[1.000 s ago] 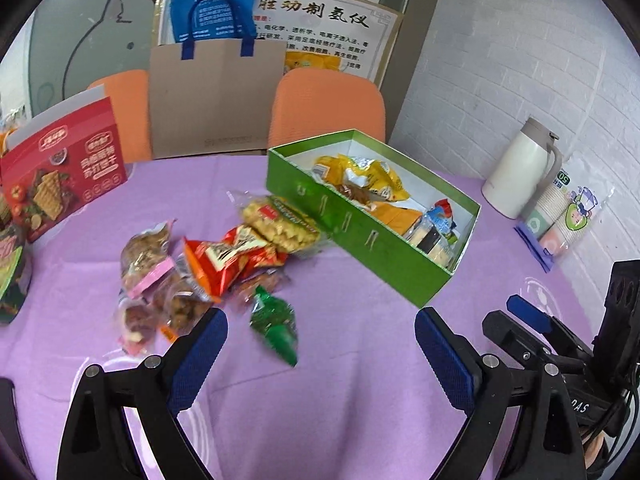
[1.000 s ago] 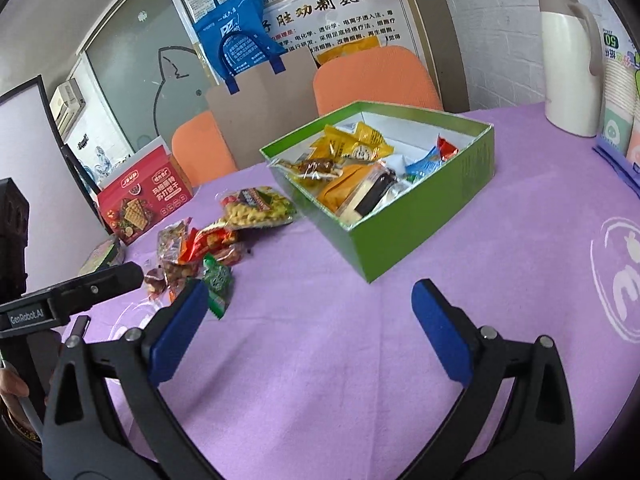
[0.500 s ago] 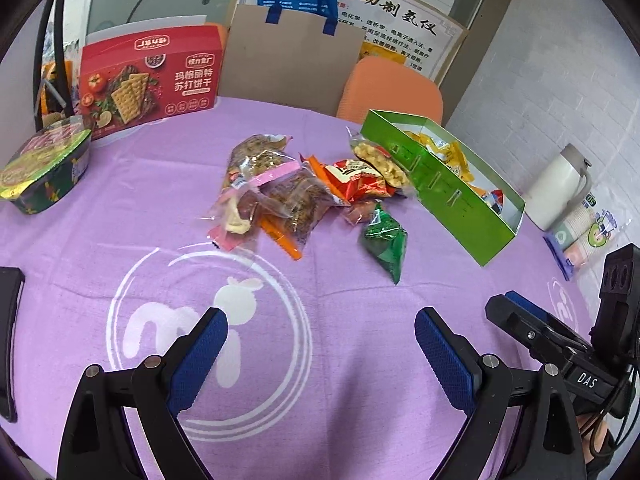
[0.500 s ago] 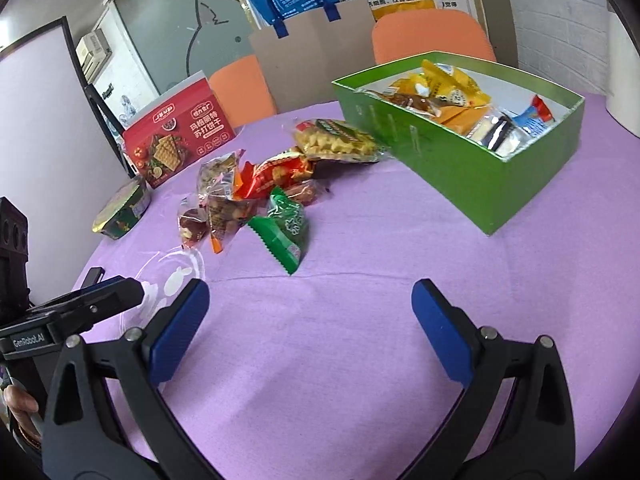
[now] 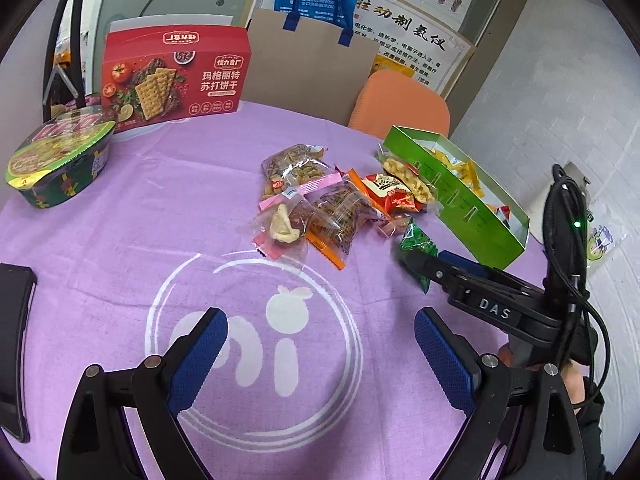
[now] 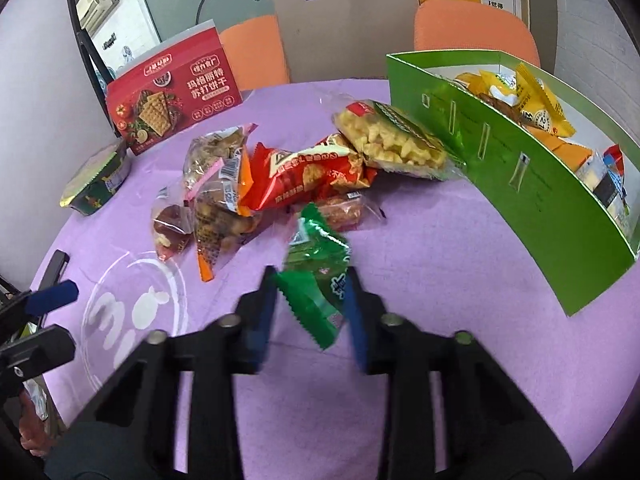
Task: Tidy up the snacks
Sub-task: 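Grasp the green pack with the right tool while the left tool grasps the clear candy pack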
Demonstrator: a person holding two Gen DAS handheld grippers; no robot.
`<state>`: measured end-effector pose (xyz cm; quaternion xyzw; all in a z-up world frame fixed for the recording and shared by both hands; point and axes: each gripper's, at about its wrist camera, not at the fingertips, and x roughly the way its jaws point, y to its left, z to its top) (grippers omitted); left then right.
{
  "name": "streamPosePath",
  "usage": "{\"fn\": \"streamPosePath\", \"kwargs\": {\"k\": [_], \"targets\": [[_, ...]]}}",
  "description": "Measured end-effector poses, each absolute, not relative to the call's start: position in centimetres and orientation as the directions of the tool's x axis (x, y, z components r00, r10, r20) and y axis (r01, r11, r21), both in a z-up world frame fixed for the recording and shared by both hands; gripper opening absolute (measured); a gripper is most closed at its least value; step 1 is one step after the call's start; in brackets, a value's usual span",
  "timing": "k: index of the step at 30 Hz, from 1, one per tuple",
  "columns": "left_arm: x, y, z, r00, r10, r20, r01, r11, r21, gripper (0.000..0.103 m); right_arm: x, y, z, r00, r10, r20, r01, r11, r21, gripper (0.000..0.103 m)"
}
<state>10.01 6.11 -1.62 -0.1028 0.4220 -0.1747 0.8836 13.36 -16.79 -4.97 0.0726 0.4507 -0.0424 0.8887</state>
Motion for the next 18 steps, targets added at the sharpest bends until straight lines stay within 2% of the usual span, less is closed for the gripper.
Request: {"fn": "streamPosePath", "kwargs": {"k": [4,6,8,13,18], "targets": [[11.0,5.0,-0.6,0.596,-0.401,-0.696,0.279,0.916,-0.288,0.093,11.7,-17.0,-4.1,0.603,-0.007,-0.798,0.131,0.987,0.091,0.030],[12.1,4.1,0.1,0.596,-0.411,-0.690,0.315,0.910,-0.270,0.086,10.4,-17.3,-3.6,0.612,-0.003,-0.791,0.138,0.985,0.103,0.030],[13.2,3.3,0.5,0.597,-0.420,-0.683,0.344,0.904,-0.255,0.083,9.2,-17.5,-3.2,0.618,0.006,-0.786,0.144,0.982,0.121,0.030],[17.2,1.2,0.5,0.590,-0.404,-0.699,0.361,0.907,-0.218,0.082,7.5,-18.2,-2.6,0.620,-0.005,-0.785,0.171,0.977,0.128,0.030],[20.2,-0.3,-0.7,0.525,-0.417,-0.742,0.368,0.897,-0.243,0.066,6.7,-18.9,-2.2,0.626,-0.005,-0.779,0.189,0.971,0.146,0.030]]}}
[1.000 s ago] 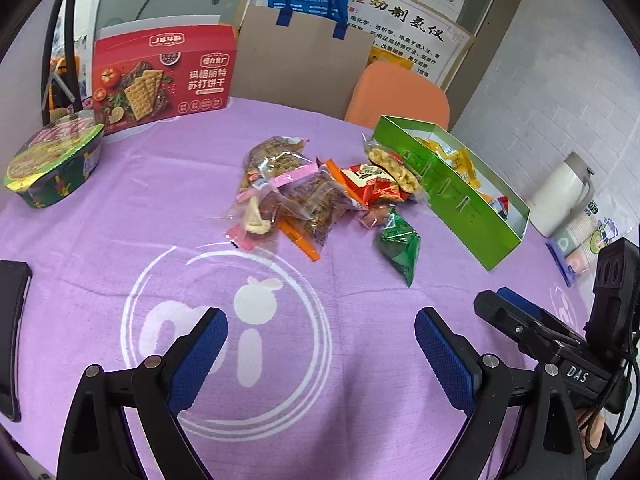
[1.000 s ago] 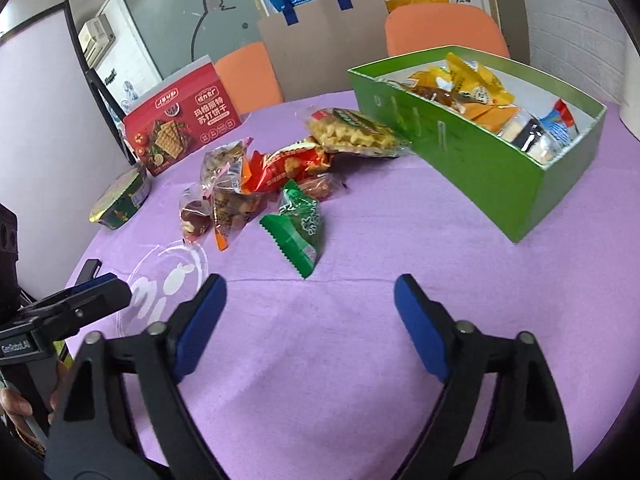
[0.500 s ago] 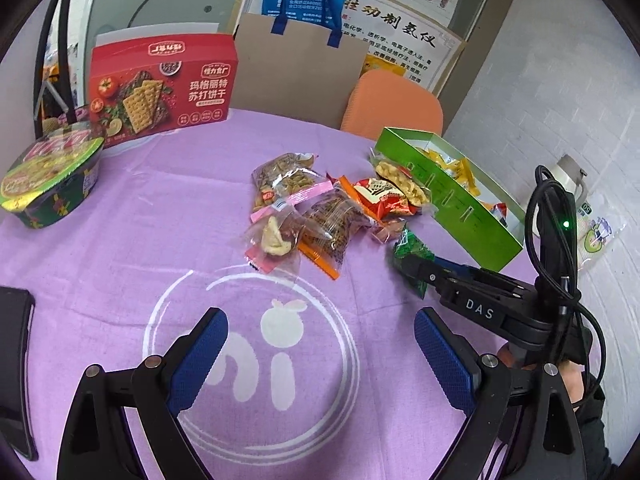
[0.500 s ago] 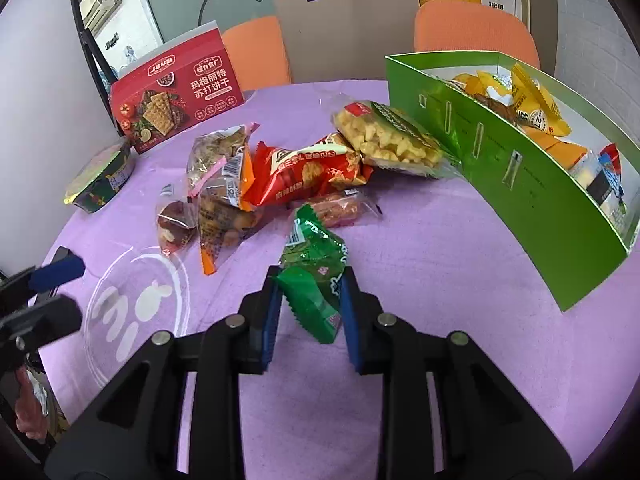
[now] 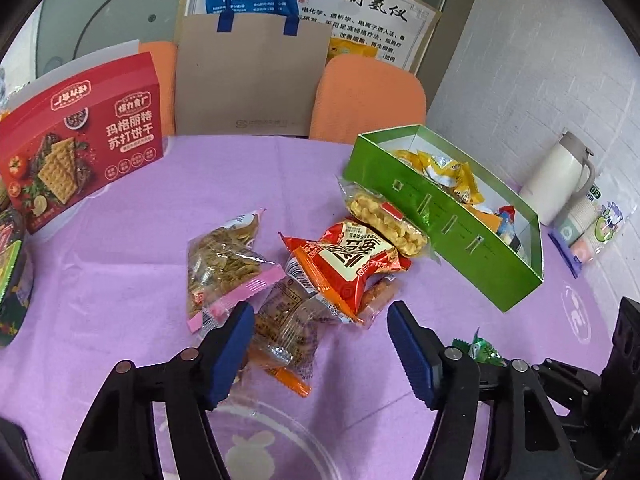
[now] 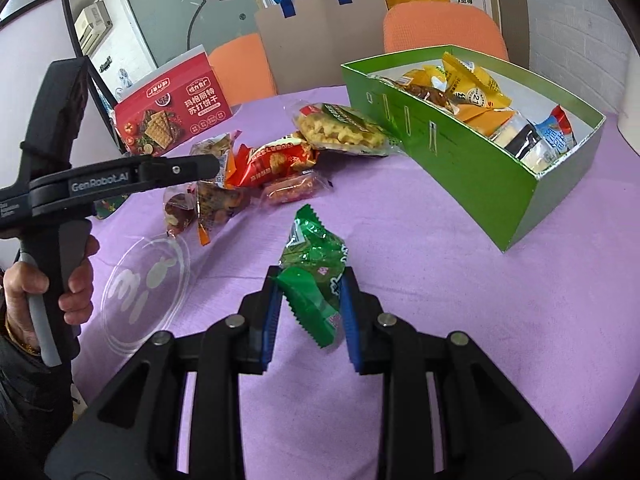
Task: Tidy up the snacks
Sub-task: 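Grasp the green pack with the right tool while the left tool grasps the clear candy pack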
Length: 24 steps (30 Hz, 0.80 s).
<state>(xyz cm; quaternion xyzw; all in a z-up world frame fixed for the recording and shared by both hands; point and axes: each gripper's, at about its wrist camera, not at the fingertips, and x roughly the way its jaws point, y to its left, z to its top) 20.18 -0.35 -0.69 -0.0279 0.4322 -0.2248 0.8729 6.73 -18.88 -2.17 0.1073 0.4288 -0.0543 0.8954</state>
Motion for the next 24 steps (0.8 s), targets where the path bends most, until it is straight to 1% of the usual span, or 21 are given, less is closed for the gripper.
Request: {"fn": "streamPosePath", "kwargs": {"k": [1,2,3,4,5,7,9,11,12,14,17,20,21,24], "targets": [[20.4,-0.6,-0.9,0.518,-0.418,-0.746,0.371,0.896,-0.244,0.065,6.7,-19.0,-2.2,0.626,-0.002,-0.780,0.190,0.970,0.150,0.030],[20.4,-0.7,-1.2,0.515,-0.411,-0.752,0.368,0.899,-0.238,0.061,6.6,-19.0,-2.2,0.627,-0.001,-0.779,0.192,0.969,0.154,0.030],[20.4,-0.9,-1.4,0.503,-0.412,-0.760,0.372,0.897,-0.240,0.046,6.4,-19.0,-2.3,0.627,0.003,-0.779,0.192,0.969,0.158,0.030],[20.2,-1.2,-1.7,0.485,-0.421,-0.766,0.385,0.890,-0.245,0.042,6.4,-19.1,-2.4,0.626,0.007,-0.780,0.190,0.968,0.162,0.030],[19.8,-1.4,-1.8,0.483,-0.423,-0.767,0.397,0.886,-0.238,0.041,6.3,-19.1,-2.4,0.624,0.010,-0.781,0.189,0.968,0.163,0.031],[18.7,-1.4,-1.6,0.455,-0.458,-0.764,0.428,0.864,-0.263,0.041,6.2,-19.0,-2.6,0.622,0.011,-0.783,0.191,0.968,0.165,0.031],[17.6,-0.6,-0.8,0.479,-0.466,-0.744,0.423,0.865,-0.270,0.041,6.0,-19.0,-2.6,0.623,0.017,-0.782,0.192,0.966,0.174,0.031],[16.9,1.2,0.4,0.543,-0.437,-0.718,0.369,0.891,-0.263,0.043,5.8,-19.0,-2.6,0.623,0.018,-0.782,0.194,0.965,0.177,0.031],[16.8,2.4,0.7,0.569,-0.412,-0.712,0.328,0.907,-0.264,0.048,5.7,-18.9,-2.6,0.623,0.019,-0.782,0.195,0.964,0.179,0.031],[16.9,3.9,0.9,0.596,-0.375,-0.710,0.270,0.926,-0.262,0.051,5.6,-18.9,-2.6,0.626,0.028,-0.779,0.192,0.963,0.189,0.031],[17.7,4.8,-0.2,0.576,-0.339,-0.744,0.232,0.940,-0.249,0.052,5.5,-18.7,-2.6,0.627,0.029,-0.779,0.191,0.963,0.190,0.031],[18.8,4.4,-2.0,0.561,-0.291,-0.775,0.207,0.956,-0.209,0.057,5.1,-18.7,-2.5,0.626,0.026,-0.779,0.192,0.964,0.186,0.031],[19.2,4.2,-2.6,0.551,-0.283,-0.785,0.202,0.958,-0.204,0.057,4.9,-18.8,-2.5,0.626,0.024,-0.780,0.194,0.963,0.185,0.031],[19.9,4.1,-4.0,0.524,-0.312,-0.793,0.215,0.949,-0.231,0.056,4.5,-18.9,-2.5,0.622,0.017,-0.783,0.203,0.962,0.182,0.031]]}}
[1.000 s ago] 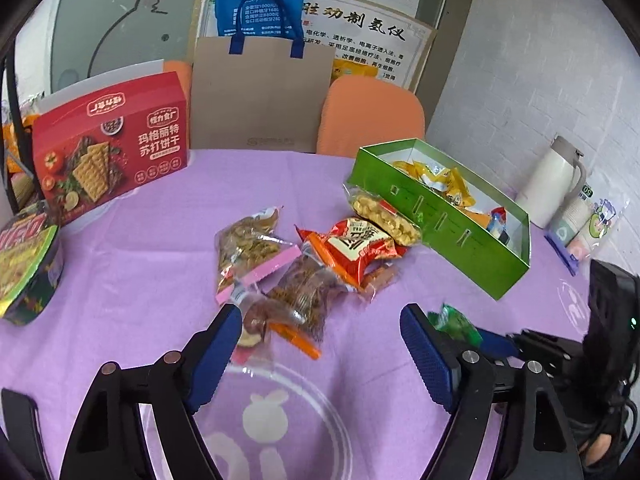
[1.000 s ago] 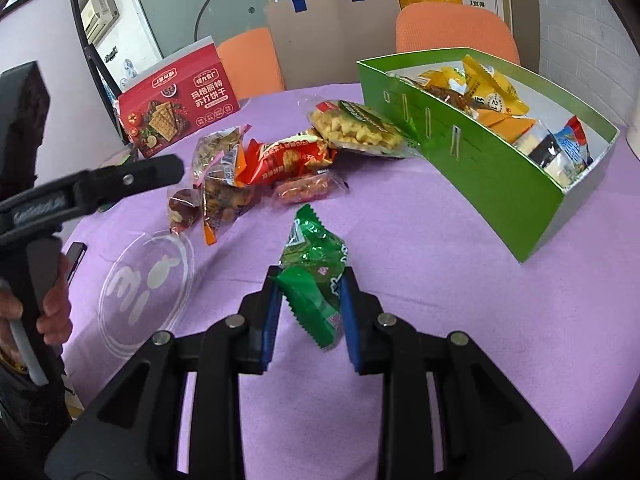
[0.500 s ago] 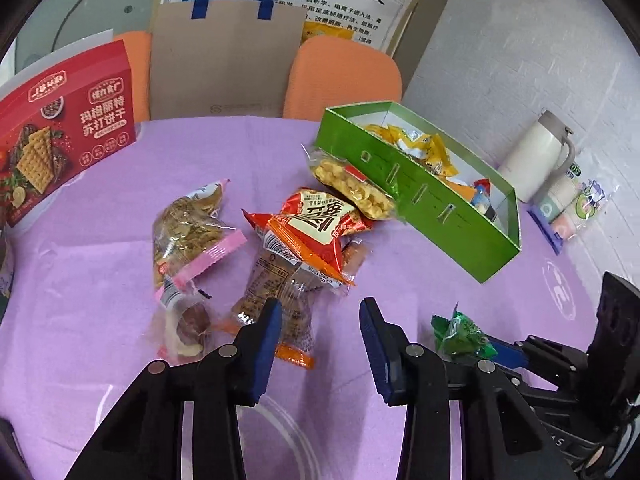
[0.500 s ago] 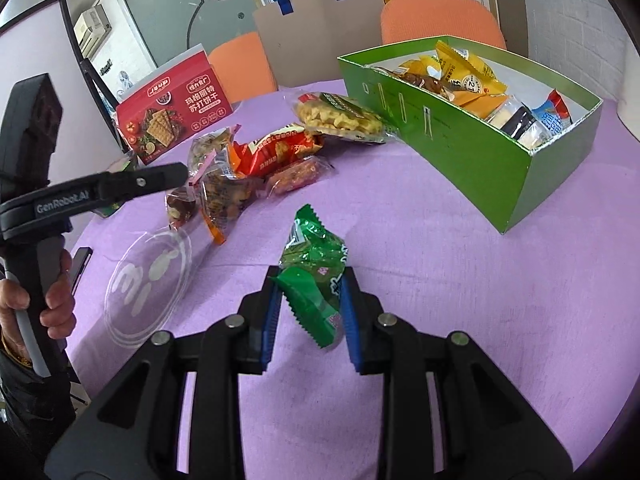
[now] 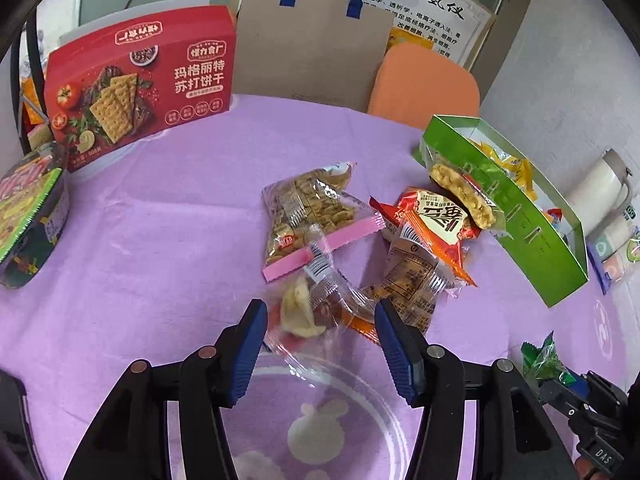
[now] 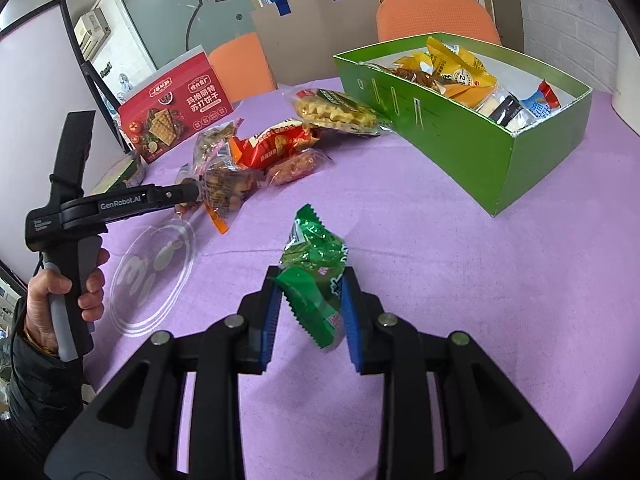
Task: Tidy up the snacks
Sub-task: 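Grasp the green pack with the right tool while the left tool grasps the clear candy pack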
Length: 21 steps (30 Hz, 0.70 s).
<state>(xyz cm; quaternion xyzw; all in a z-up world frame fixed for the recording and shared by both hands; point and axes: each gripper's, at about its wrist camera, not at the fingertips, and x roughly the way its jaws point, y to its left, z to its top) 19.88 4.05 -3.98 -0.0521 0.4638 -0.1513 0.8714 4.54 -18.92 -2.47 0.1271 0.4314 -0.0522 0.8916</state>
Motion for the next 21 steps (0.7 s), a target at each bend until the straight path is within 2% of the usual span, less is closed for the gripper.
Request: {"fn": "streamPosePath", "kwargs": {"k": [1,2,3,4,6,12,16,18,20,21], "targets": [[20.0,4.0,-4.2,0.520,-0.316,-0.794,0.218,0.947,-0.235,0.055,4.5,-19.0,-2.5,0.622,0.014,-0.783,0.205,0.962,0.180,0.031],[19.9,4.1,-4.4,0.520,-0.322,-0.791,0.219,0.945,-0.241,0.049,4.4,-19.0,-2.4,0.621,0.013,-0.784,0.207,0.962,0.180,0.031],[19.8,4.1,-4.4,0.514,-0.337,-0.789,0.226,0.940,-0.255,0.037,4.4,-19.0,-2.4,0.621,0.012,-0.783,0.210,0.961,0.181,0.031],[19.6,4.2,-4.3,0.512,-0.344,-0.787,0.230,0.938,-0.260,0.037,4.3,-19.1,-2.4,0.622,0.013,-0.783,0.211,0.960,0.184,0.031],[19.3,4.3,-4.2,0.507,-0.350,-0.788,0.240,0.935,-0.261,0.029,4.2,-19.0,-2.2,0.626,0.016,-0.780,0.209,0.960,0.187,0.031],[16.2,4.5,-4.0,0.490,-0.403,-0.773,0.261,0.914,-0.311,0.029,4.0,-18.6,-2.3,0.620,0.020,-0.784,0.203,0.962,0.185,0.031],[13.9,5.2,-3.1,0.507,-0.418,-0.754,0.250,0.908,-0.336,0.044,4.0,-18.8,-2.6,0.614,0.017,-0.789,0.213,0.959,0.186,0.031],[13.8,5.6,-2.3,0.533,-0.413,-0.739,0.240,0.911,-0.336,0.066,4.0,-18.8,-2.7,0.610,0.016,-0.792,0.217,0.958,0.186,0.032],[14.5,5.6,-1.8,0.565,-0.358,-0.743,0.209,0.934,-0.291,0.076,3.9,-18.7,-2.8,0.611,0.018,-0.791,0.213,0.959,0.187,0.032],[15.1,5.6,-1.8,0.566,-0.345,-0.748,0.199,0.938,-0.282,0.076,3.8,-18.7,-2.8,0.610,0.017,-0.792,0.215,0.959,0.186,0.032]]}}
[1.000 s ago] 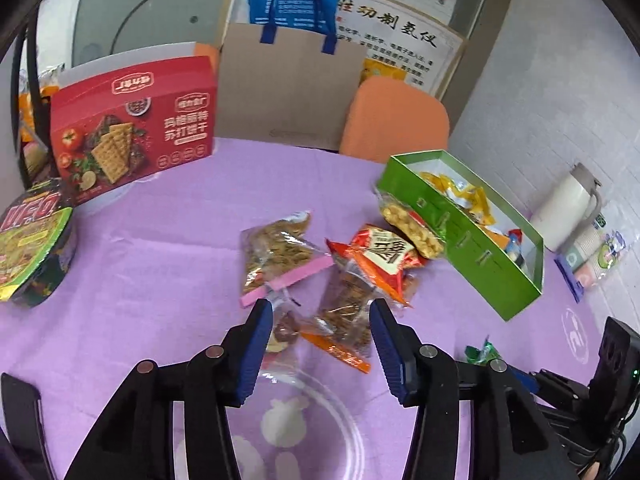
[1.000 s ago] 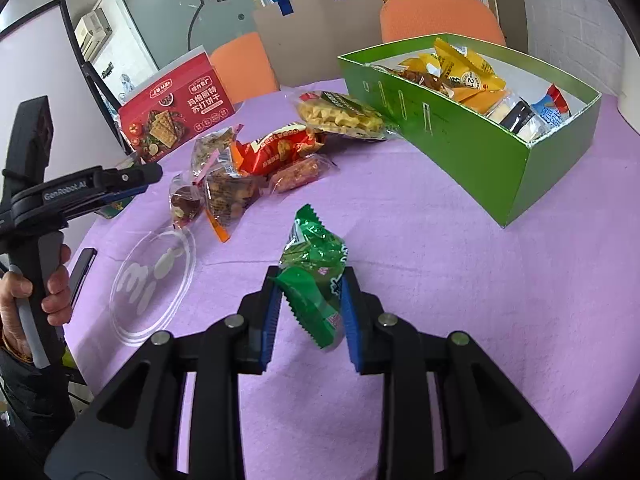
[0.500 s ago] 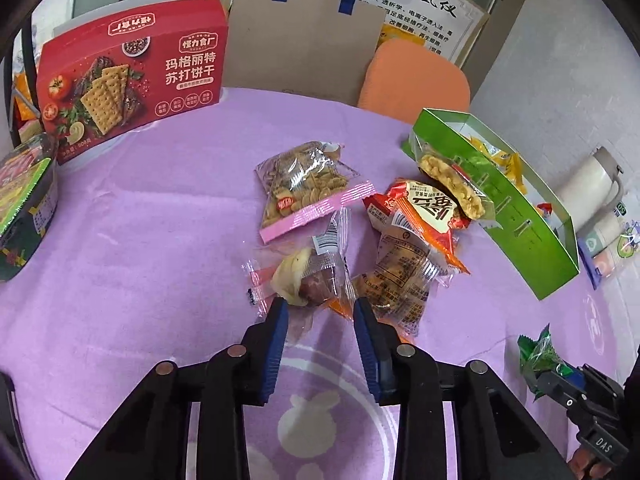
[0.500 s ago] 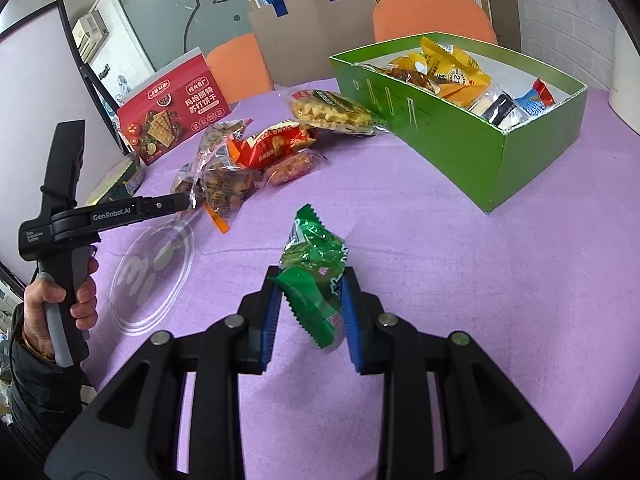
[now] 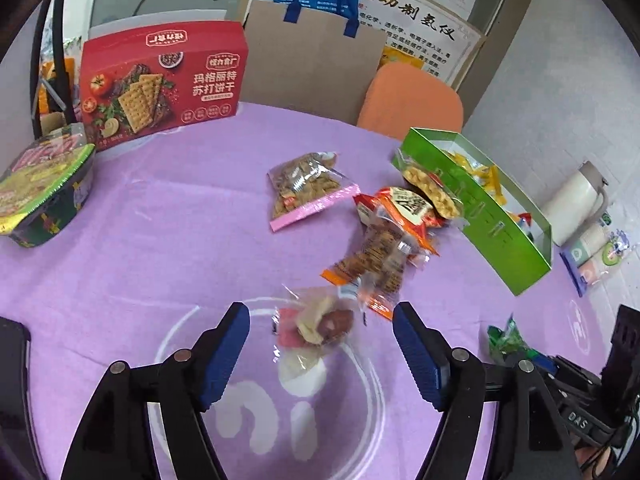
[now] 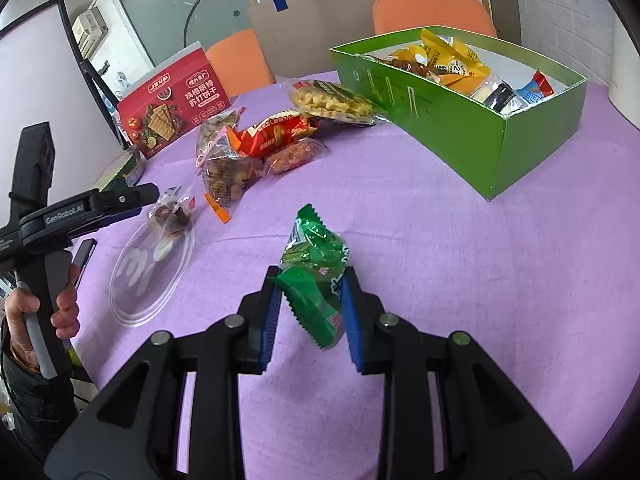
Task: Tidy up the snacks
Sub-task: 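Grasp the green pack with the right tool while the left tool grasps the clear candy pack, then carry both packs into the green box and open both tools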
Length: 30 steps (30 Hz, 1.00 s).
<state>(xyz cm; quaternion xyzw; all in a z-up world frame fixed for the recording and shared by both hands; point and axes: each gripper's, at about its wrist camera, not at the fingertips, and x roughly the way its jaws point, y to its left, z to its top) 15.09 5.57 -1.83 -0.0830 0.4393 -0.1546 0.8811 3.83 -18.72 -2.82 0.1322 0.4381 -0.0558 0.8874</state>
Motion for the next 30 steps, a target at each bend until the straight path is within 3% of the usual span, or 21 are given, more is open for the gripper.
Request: {"fn": "streamPosePath", "kwargs": {"k": [10,15,19,21,30], "targets": [[15.9,4.0,-5.0,0.503,-0.340,-0.795,0.210,0.940,-0.269,0.075,3.7,-19.3,-3.4,0.606,0.019,-0.795,0.221,0.956,0.192,0.032],[15.7,3.8,-5.0,0.497,-0.333,-0.801,0.216,0.942,-0.257,0.057,3.9,-19.1,-3.6,0.607,0.029,-0.794,0.215,0.956,0.199,0.032],[15.4,3.4,-4.9,0.496,-0.338,-0.800,0.230,0.940,-0.254,0.049,3.8,-19.0,-3.6,0.607,0.029,-0.794,0.203,0.961,0.190,0.031],[14.9,3.2,-4.4,0.505,-0.346,-0.791,0.243,0.936,-0.255,0.034,3.7,-19.0,-3.4,0.608,0.028,-0.793,0.200,0.962,0.187,0.030],[12.7,0.8,-1.3,0.500,-0.433,-0.750,0.332,0.896,-0.296,0.034,2.4,-19.3,-0.5,0.681,0.046,-0.731,0.174,0.959,0.223,0.030]]}}
